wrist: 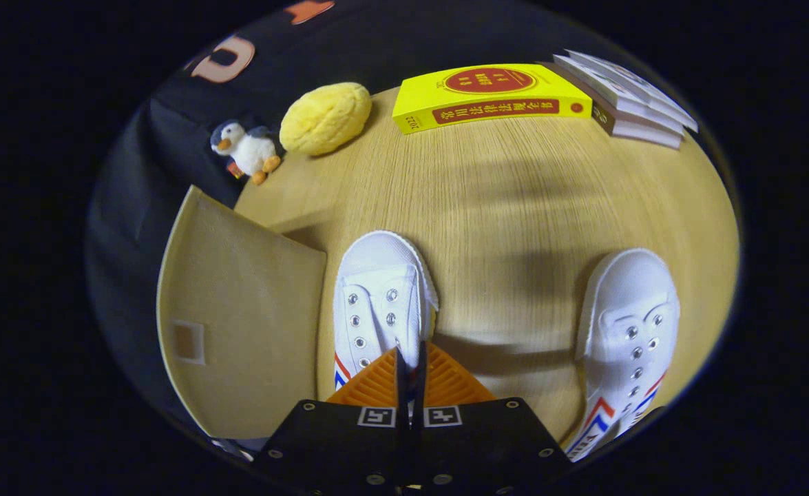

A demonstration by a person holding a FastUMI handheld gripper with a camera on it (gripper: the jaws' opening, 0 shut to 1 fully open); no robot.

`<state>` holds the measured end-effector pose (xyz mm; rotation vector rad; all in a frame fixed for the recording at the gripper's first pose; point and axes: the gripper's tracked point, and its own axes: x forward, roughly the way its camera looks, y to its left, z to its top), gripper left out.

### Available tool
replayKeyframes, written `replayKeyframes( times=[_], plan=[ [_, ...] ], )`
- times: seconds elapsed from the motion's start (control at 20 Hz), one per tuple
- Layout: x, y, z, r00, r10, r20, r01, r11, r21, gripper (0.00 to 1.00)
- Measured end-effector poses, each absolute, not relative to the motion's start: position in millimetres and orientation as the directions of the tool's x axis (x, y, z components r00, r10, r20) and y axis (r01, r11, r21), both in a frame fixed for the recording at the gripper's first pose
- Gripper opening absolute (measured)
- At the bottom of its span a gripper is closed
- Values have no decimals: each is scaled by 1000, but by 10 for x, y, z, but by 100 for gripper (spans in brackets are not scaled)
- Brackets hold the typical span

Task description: Open the storage box then place both shoes into the box .Put the left shoe in first, then the right shoe, with the right side of both shoes facing outward in a uniform manner.

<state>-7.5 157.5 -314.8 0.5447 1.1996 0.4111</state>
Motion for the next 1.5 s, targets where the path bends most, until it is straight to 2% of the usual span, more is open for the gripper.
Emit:
replayKeyframes(
  times=[0.1,0.4,0.65,0.85,1.2,1.5],
  plan=[
    [-51,1656,-3029,344,619,-706,46,740,671,0],
    [30,1441,-2577,425,575,-699,41,760,649,0],
    [73,1378,-1762,516,519,-682,-7,798,602,0],
    [44,1637,-1189,570,500,-652,-34,807,589,0],
    [-185,2688,-818,554,569,-609,-75,762,644,0],
    [-342,3487,-1213,497,553,-669,-92,800,593,0]
  ],
)
